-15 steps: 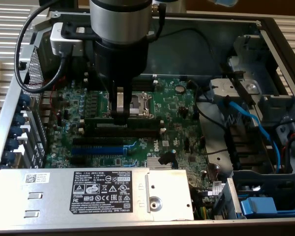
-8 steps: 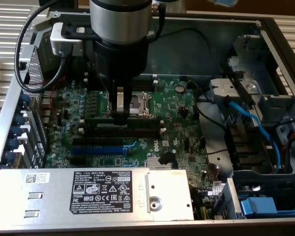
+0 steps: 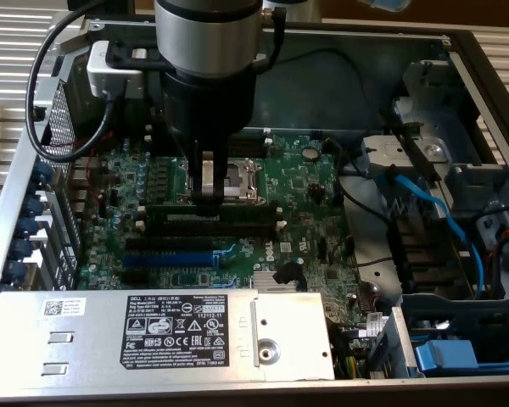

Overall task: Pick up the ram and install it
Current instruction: 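Insert the ram into the slot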

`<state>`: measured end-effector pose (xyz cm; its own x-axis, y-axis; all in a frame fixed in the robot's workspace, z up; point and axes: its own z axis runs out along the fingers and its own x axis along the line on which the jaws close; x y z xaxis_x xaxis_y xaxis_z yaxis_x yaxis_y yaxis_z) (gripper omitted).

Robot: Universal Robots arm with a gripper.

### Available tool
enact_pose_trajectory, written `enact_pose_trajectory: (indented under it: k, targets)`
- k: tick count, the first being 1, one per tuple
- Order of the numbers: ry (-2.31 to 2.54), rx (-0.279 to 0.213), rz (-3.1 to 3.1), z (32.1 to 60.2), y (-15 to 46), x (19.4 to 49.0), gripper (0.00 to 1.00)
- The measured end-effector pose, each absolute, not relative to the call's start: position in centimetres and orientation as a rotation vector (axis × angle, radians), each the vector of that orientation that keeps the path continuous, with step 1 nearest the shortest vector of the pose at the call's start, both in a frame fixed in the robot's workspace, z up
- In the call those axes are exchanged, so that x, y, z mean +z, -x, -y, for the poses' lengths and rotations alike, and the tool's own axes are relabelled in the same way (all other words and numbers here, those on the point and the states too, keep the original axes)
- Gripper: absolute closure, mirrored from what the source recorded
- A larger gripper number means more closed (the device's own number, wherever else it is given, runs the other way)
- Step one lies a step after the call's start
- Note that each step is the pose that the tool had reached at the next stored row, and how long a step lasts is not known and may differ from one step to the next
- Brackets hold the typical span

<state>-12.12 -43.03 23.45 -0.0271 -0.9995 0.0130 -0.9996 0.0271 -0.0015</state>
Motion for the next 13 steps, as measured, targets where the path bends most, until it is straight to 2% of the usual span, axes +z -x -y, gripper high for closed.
enact_pose_trajectory:
  k: [13]
  targets:
    - [-2.184,0.018,2.244,43.00,12.18,23.25,0.88]
